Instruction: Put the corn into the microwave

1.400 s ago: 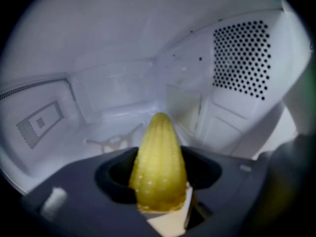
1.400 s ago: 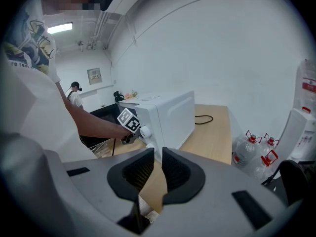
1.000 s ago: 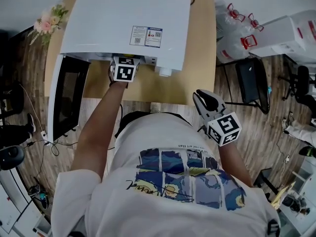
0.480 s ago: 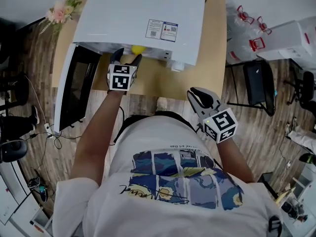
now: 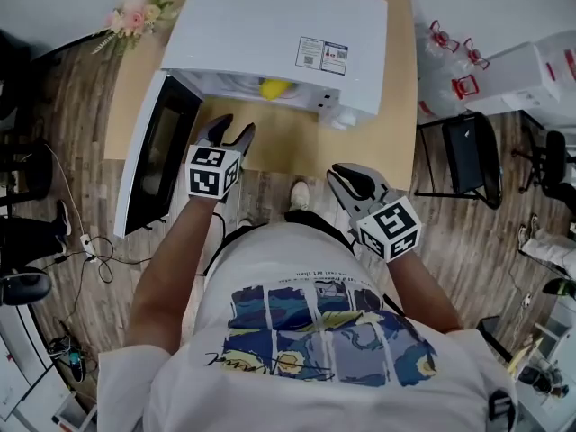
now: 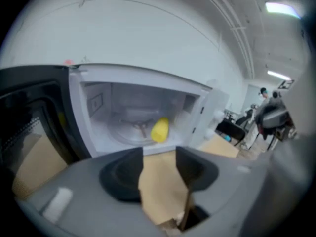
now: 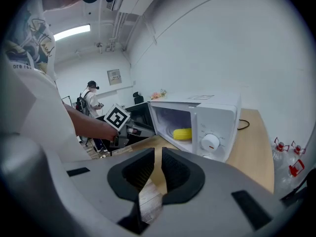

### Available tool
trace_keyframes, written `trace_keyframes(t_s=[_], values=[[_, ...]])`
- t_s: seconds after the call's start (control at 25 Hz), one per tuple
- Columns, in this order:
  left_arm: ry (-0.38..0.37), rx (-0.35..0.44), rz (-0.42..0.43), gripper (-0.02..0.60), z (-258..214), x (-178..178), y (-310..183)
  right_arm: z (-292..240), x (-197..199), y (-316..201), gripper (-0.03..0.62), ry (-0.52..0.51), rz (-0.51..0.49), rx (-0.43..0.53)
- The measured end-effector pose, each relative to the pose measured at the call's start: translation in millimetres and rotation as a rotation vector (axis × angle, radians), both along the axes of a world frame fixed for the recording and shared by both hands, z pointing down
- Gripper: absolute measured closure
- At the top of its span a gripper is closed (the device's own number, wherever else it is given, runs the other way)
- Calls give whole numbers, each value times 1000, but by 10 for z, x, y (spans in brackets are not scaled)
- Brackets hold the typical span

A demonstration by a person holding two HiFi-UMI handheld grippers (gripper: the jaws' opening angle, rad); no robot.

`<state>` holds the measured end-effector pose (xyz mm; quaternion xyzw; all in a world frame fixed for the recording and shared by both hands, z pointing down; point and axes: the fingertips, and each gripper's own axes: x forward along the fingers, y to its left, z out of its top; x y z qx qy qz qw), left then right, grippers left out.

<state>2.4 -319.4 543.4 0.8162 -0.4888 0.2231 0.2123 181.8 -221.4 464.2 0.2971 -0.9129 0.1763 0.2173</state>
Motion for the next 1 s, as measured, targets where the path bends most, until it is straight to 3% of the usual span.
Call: trace_keyframes(t_s=[0.24, 0.36, 0.6, 1.0], values=[[39, 8, 42, 521, -235, -182, 472, -49, -316, 225, 553, 3, 21, 19], [65, 35, 64, 569, -382, -270, 693, -70, -447, 364, 554, 8, 34, 30], [149, 64, 108, 574, -654, -385, 1127, -126, -652, 650, 559, 22, 77, 55], [211, 71, 287, 574, -982, -501, 1966, -144, -1024, 1278, 566, 23, 145, 64]])
